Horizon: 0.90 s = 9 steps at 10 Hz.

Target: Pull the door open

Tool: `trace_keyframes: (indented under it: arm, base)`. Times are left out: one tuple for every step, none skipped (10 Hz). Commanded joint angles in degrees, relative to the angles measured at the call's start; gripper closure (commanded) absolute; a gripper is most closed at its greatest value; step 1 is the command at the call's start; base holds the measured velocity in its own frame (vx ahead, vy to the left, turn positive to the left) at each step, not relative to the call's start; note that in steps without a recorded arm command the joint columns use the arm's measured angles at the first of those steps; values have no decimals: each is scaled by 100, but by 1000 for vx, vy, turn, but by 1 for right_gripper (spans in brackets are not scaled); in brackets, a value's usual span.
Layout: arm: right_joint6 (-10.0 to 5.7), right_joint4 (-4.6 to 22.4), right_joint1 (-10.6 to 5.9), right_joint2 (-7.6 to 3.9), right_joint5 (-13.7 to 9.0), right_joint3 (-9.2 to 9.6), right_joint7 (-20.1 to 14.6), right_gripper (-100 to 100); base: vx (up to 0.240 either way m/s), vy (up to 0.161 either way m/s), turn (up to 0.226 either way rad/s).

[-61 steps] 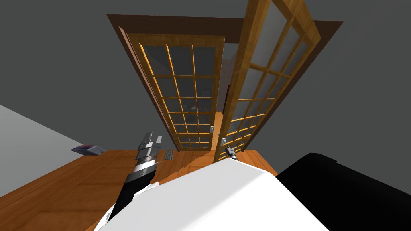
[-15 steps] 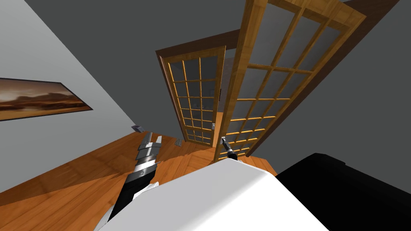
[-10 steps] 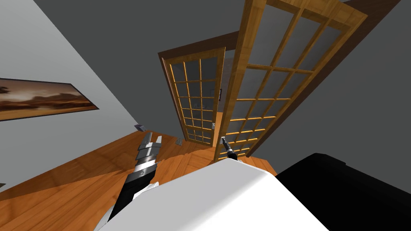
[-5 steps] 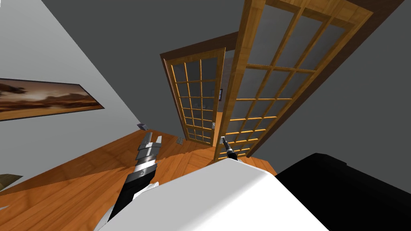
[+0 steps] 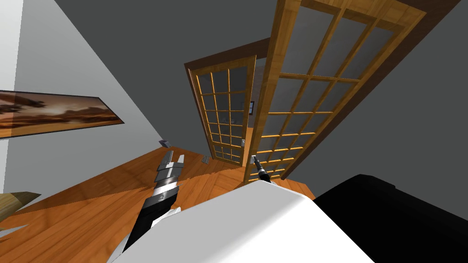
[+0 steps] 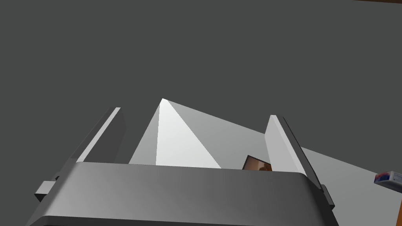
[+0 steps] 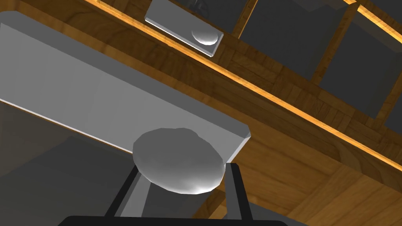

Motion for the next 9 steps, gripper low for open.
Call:
trace_keyframes:
  arm:
    - [-24, 40, -43, 38, -89, 123, -286, 100]
    - [-26, 57, -57, 19, -186, 182, -427, 100]
    - [-26, 57, -57, 19, -186, 182, -524, 100]
    - [-28, 74, -71, 0, -283, 241, -714, 100]
    - [-28, 74, -71, 0, -283, 241, -760, 100]
    - [-30, 91, -85, -19, -380, 301, -982, 100]
    - [-30, 91, -85, -19, -380, 301, -995, 100]
    - [-32, 108, -100, -38, -477, 360, -1214, 100]
    - [-34, 125, -114, -57, -577, 421, -1360, 100]
  base:
    - [-26, -17, 60]
    - [-39, -27, 70]
    - [-28, -17, 18]
    - [-32, -18, 36]
    - [-27, -14, 31]
    - [-27, -9, 39]
    - [-29, -11, 23]
    - [-35, -10, 27]
    - [-47, -18, 88]
